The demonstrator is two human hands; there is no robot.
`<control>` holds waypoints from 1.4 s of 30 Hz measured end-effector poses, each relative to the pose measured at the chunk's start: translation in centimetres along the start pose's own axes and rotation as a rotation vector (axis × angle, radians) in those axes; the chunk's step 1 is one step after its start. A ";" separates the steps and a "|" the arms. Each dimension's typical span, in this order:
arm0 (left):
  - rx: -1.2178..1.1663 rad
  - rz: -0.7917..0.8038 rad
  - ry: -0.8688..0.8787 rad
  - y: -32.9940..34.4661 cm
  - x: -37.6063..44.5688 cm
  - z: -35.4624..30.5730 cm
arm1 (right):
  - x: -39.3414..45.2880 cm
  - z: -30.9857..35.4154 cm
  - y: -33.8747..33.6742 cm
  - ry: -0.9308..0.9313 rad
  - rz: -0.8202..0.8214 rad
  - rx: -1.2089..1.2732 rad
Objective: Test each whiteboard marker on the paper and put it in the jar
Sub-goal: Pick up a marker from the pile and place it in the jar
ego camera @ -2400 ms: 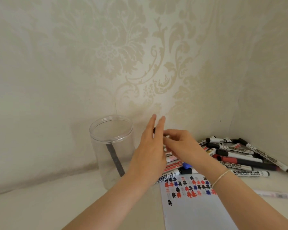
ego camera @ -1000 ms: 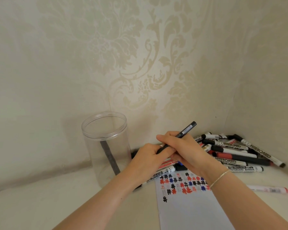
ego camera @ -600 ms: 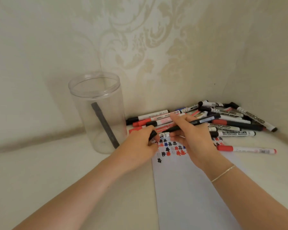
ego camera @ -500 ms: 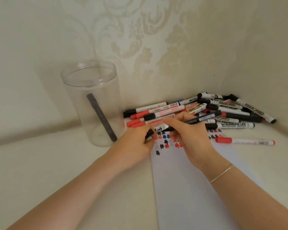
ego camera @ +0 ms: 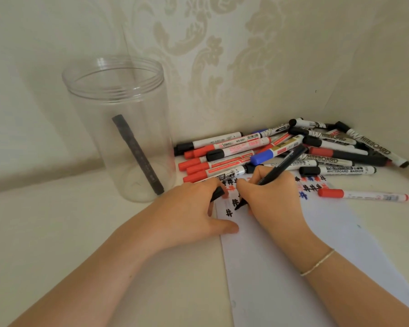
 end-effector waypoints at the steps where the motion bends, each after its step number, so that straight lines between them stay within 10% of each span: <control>1: -0.004 -0.002 -0.001 0.0 0.0 0.0 | 0.0 0.0 0.0 -0.004 -0.003 -0.003; 42: -0.021 -0.001 -0.008 0.0 0.1 0.2 | -0.3 0.4 0.2 -0.044 0.005 -0.023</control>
Point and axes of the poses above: each hand's wrist, its own x-axis towards the middle knuckle, its own y-axis out of the palm, z = x × y, the point moved 7 cm from there along x, towards the middle knuckle, and after that the axes turned 3 degrees about y, right-handed, at the moved point
